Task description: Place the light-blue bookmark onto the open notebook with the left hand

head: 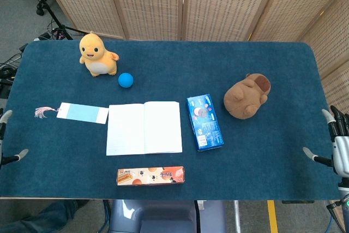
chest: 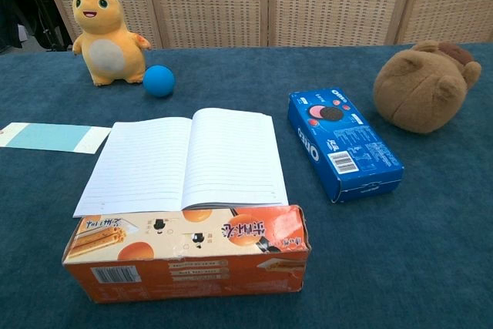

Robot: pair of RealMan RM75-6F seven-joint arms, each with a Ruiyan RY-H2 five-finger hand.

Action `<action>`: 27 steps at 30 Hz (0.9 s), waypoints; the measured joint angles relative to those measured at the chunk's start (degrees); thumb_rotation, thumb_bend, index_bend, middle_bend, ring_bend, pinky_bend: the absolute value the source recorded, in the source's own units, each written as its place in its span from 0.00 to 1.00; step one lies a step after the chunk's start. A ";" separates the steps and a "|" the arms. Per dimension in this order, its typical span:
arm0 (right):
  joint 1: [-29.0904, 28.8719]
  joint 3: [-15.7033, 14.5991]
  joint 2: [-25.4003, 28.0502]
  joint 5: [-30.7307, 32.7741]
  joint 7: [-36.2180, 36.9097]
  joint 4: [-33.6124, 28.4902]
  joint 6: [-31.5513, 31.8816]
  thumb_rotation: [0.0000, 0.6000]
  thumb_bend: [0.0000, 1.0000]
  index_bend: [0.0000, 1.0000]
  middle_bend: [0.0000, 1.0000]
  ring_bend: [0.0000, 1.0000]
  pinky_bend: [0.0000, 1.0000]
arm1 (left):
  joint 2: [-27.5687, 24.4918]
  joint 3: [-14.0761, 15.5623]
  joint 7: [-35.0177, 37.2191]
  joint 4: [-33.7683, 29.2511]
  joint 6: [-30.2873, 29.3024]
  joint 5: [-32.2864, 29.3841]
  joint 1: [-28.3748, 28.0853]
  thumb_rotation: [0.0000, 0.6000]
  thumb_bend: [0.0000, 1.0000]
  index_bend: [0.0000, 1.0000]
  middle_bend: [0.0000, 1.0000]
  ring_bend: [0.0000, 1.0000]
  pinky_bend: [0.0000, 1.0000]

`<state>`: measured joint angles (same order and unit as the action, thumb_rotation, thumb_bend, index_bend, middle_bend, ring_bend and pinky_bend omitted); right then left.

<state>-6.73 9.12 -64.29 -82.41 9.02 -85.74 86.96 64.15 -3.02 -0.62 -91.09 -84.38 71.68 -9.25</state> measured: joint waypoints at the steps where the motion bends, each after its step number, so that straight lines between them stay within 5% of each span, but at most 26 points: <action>1: 0.07 -0.01 -0.12 -0.10 -0.32 -0.11 0.26 1.00 0.00 0.00 0.00 0.00 0.00 | -0.10 -0.12 0.44 0.04 -0.12 0.28 0.24 1.00 0.00 0.00 0.00 0.00 0.00; 11: -0.22 -0.23 -0.30 -0.27 -0.56 -0.78 -0.97 1.00 0.00 0.00 0.00 0.00 0.00 | -1.13 -1.50 2.80 1.74 5.89 1.69 -2.42 1.00 0.00 0.00 0.00 0.00 0.00; 18: -0.88 -0.21 -0.63 0.57 -1.41 -0.58 -2.57 1.00 0.00 0.00 0.00 0.00 0.00 | -1.99 -4.04 6.54 5.38 21.93 1.09 -11.38 1.00 0.00 0.00 0.00 0.00 0.00; 27: -1.70 0.35 -1.32 2.81 -2.36 0.35 -4.82 1.00 0.00 0.00 0.00 0.00 0.00 | 4.43 -6.40 7.29 20.43 40.62 -3.01 -23.79 1.00 0.00 0.00 0.00 0.00 0.00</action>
<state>-8.43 9.47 -65.61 -79.60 6.66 -85.39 82.13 68.59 -9.43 6.67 -70.66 -43.76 68.67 -33.04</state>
